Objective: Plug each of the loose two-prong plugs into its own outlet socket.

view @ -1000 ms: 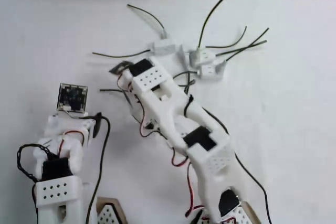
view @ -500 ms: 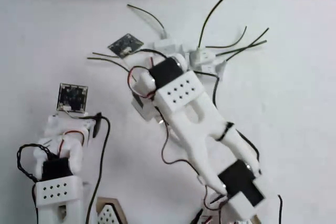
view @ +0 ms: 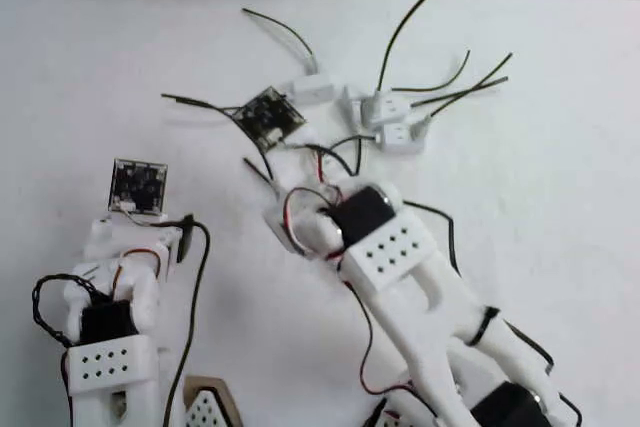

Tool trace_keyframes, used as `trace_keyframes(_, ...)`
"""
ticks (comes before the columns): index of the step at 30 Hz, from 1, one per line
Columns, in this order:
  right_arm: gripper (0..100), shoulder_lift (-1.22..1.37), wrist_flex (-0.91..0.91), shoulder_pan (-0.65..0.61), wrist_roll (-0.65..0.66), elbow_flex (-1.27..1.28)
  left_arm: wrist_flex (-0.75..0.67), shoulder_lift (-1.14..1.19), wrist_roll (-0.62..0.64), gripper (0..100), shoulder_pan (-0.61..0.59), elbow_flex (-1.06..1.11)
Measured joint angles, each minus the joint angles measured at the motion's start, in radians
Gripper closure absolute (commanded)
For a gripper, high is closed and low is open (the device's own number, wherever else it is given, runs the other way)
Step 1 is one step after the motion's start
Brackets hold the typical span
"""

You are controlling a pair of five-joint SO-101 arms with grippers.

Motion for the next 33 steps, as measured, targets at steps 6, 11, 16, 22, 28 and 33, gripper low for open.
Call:
trace_keyframes(6,98.1,-0.161,-0.23,0.0,0.0,0.265,0.0,0.0,0.0,71,0.035,0.0)
trace_keyframes(11,98.1,-0.281,-0.425,0.0,-0.069,0.473,-0.043,0.0,0.063,71,0.094,0.0)
trace_keyframes(16,98.1,-0.387,-0.522,-0.018,-0.146,0.575,-0.133,0.0,0.092,71,0.161,0.0)
trace_keyframes(22,98.1,-0.471,-0.532,-0.091,-0.15,0.623,-0.227,0.0,0.147,71,0.244,0.0)
trace_keyframes(28,98.1,-0.52,-0.534,-0.118,-0.153,0.646,-0.256,0.0,0.153,71,0.328,0.0)
trace_keyframes(33,98.1,-0.537,-0.534,-0.137,-0.157,0.671,-0.256,0.0,0.153,71,0.379,0.0)
